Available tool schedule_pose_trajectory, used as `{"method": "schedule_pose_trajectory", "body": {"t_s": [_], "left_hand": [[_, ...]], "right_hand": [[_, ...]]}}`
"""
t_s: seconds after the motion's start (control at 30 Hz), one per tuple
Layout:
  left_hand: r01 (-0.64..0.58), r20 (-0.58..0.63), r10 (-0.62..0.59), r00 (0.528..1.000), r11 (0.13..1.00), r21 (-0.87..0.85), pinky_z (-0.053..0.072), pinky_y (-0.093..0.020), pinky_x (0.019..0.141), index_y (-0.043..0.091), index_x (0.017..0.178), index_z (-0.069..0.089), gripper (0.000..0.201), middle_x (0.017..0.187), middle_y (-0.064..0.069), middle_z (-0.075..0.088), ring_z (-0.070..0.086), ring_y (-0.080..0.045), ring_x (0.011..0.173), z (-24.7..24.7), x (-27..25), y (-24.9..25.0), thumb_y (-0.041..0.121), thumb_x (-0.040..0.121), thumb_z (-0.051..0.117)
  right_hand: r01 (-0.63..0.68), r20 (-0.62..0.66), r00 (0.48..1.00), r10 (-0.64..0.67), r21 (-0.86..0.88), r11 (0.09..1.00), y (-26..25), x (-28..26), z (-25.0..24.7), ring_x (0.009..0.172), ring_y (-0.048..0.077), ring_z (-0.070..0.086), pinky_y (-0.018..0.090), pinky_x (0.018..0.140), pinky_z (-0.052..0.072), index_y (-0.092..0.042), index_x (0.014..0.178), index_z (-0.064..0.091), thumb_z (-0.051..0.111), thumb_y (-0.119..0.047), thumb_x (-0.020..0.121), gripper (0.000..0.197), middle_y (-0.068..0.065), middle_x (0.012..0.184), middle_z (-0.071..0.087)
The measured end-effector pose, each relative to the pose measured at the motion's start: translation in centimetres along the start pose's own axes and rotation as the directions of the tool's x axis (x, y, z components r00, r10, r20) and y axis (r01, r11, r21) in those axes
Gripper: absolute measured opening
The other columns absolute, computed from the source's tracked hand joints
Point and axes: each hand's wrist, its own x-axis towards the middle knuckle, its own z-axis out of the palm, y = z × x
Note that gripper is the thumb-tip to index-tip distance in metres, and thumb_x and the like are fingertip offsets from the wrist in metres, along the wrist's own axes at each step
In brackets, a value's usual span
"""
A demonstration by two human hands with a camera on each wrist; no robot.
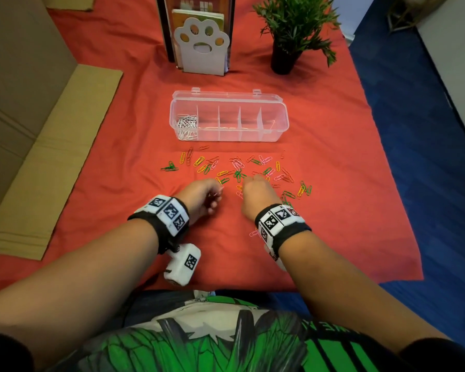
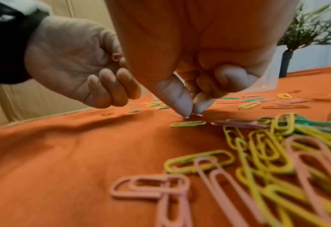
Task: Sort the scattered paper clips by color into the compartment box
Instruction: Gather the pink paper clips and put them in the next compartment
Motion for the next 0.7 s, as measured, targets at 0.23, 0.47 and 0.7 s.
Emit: {"method": "schedule_pose_trajectory", "body": {"t_s": [0.23, 0.47, 0.7], "left_hand": [[0.071, 0.155, 0.001, 0.988, 0.885, -0.46, 0.045, -0.017, 0.045, 0.011, 0.069, 0.052, 0.015, 0.06, -0.006, 0.06, 0.053, -0.013, 0.045, -0.9, -0.9, 0.7, 0.011, 0.067, 0.037], [-0.241, -0.001, 0.333, 0.943, 0.683, 0.69, 0.044, -0.026, 0.072, 0.015, 0.087, 0.072, 0.014, 0.081, -0.008, 0.07, 0.06, -0.019, 0.074, 1.6, 2.0, -0.8, 0.026, 0.082, 0.065], [-0.254, 0.131, 0.41, 0.902, 0.261, 0.931, 0.043, -0.029, 0.086, 0.02, 0.107, 0.067, 0.023, 0.109, -0.01, 0.063, 0.058, -0.028, 0.106, 2.7, 1.8, -1.2, 0.024, 0.086, 0.058]], "right_hand": [[-0.022, 0.003, 1.0, 0.022, 0.114, 0.993, 1.1, -0.2, 0.2, 0.111, 0.035, 0.051, 0.038, 0.095, 0.046, -0.006, 0.112, 0.051, 0.053, -0.005, 0.081, 0.03, 0.017, 0.116, 0.048], [-0.02, -0.004, 1.0, 0.021, 0.084, 0.996, 1.6, -0.6, -0.3, 0.11, 0.034, 0.053, 0.035, 0.089, 0.044, -0.005, 0.108, 0.054, 0.048, -0.004, 0.085, 0.024, 0.017, 0.115, 0.05], [-0.073, -0.037, 0.996, 0.076, 0.094, 0.993, 3.2, -0.6, -1.3, 0.107, 0.035, 0.055, 0.038, 0.089, 0.047, -0.003, 0.107, 0.06, 0.045, -0.001, 0.085, 0.027, 0.017, 0.115, 0.051]]}}
